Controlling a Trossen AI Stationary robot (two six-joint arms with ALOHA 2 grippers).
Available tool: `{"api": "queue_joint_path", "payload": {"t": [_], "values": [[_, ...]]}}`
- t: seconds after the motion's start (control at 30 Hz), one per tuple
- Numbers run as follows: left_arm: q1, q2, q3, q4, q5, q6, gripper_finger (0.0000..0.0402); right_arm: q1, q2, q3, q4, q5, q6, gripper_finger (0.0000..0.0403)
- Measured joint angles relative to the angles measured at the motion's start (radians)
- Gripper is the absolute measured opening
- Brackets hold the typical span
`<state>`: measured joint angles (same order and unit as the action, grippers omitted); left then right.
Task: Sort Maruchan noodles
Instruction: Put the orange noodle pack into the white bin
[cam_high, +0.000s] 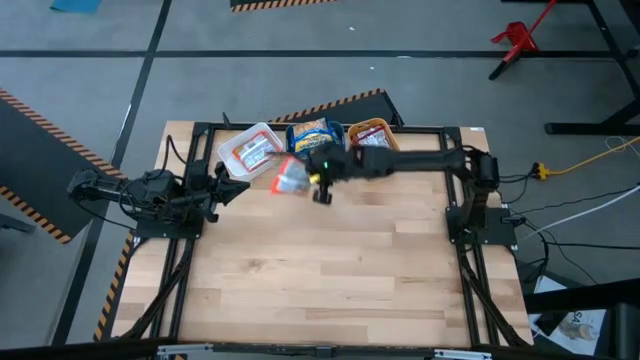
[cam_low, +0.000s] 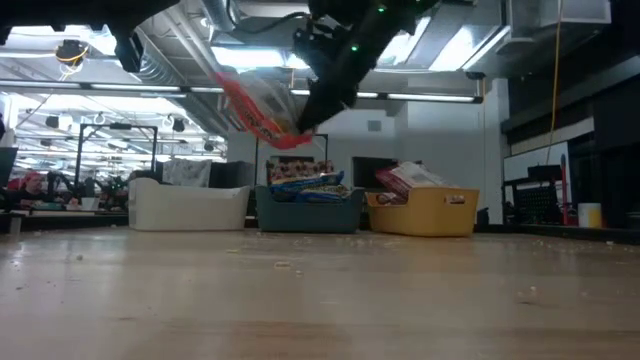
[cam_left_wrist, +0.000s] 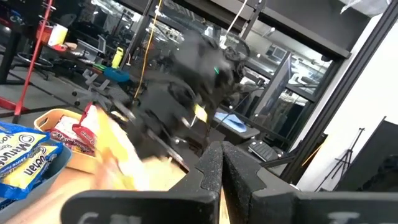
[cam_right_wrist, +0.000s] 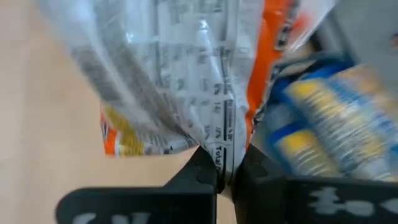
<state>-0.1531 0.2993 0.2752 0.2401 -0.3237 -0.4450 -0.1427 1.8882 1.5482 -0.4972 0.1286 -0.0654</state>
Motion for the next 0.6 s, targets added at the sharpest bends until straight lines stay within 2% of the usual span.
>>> {"api": "queue_joint_path", "payload": {"t": [0.27,0.4,0.6], "values": [[0.000,-0.001,0.001,0.012,-0.002,0.000,0.0000,-0.166,0.096,0.232,0.041,0.012,-0.160,0.0001],[0.000,-0.001,0.001,0.010,-0.006,0.000,0.0000,-0.220,0.201,0.368,0.056,-0.020,-0.185,0.0001],[0.000,-0.001,0.001,0.008,-0.001,0.000,0.0000,-0.237,0.382,0.573,0.052,-0.069,-0.272,0.0001]]}}
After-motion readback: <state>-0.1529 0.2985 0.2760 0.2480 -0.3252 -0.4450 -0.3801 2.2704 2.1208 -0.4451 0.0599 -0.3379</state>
